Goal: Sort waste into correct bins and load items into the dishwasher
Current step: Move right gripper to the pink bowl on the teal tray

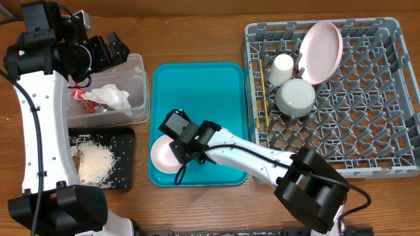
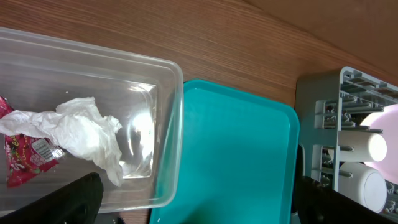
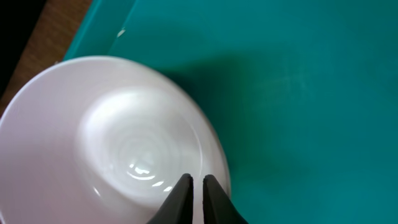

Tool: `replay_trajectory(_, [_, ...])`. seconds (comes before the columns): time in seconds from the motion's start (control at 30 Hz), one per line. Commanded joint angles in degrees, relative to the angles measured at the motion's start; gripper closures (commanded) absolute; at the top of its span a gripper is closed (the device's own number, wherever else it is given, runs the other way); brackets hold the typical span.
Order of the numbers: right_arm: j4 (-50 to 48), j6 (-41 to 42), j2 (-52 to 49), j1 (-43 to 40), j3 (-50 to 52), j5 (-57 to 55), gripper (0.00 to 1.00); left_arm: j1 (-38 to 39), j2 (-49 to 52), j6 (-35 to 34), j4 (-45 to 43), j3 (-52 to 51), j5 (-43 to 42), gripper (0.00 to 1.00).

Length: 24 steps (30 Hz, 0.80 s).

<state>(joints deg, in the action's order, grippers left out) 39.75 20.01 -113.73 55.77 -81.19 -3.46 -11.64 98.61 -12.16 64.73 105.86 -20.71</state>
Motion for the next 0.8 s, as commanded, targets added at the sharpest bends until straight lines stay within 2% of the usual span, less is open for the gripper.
replay_trajectory(0.0, [-0.1, 1.5, 1.5, -1.4, 0.2, -2.7, 0.93, 0.0, 0.1, -1.2, -0.2, 1.0, 0.6, 0.0])
replay_trajectory(0.2, [2.0, 5.8, 1.5, -3.7, 0.2, -12.2, 0.94, 0.0, 0.1, -1.2, -0.2, 1.0, 0.6, 0.0])
replay_trajectory(0.33, [4.3, 5.8, 1.5, -6.1, 0.2, -17.6, 0.94, 0.0, 0.1, -1.2, -0.2, 1.0, 0.6, 0.0])
replay_trajectory(0.43, [4.6, 6.8, 1.6, -8.5, 0.0, -18.8, 0.92, 0.0, 0.1, -1.2, -0.2, 1.0, 0.6, 0.0])
replay_trajectory(0.5, [4.5, 7.1, 1.6, -9.7, -0.5, -18.7, 0.87, 0.0, 0.1, -1.2, -0.2, 1.0, 0.6, 0.0])
replay_trajectory(0.6, [7.2, 7.1, 1.6, -12.2, -4.1, -17.2, 0.85, 0.0, 0.1, -1.2, -0.2, 1.0, 0.6, 0.0])
replay_trajectory(0.77, [12.3, 7.0, 1.6, -13.1, -10.4, -5.4, 0.78, 0.0, 0.1, -1.2, -0.2, 1.0, 0.6, 0.0])
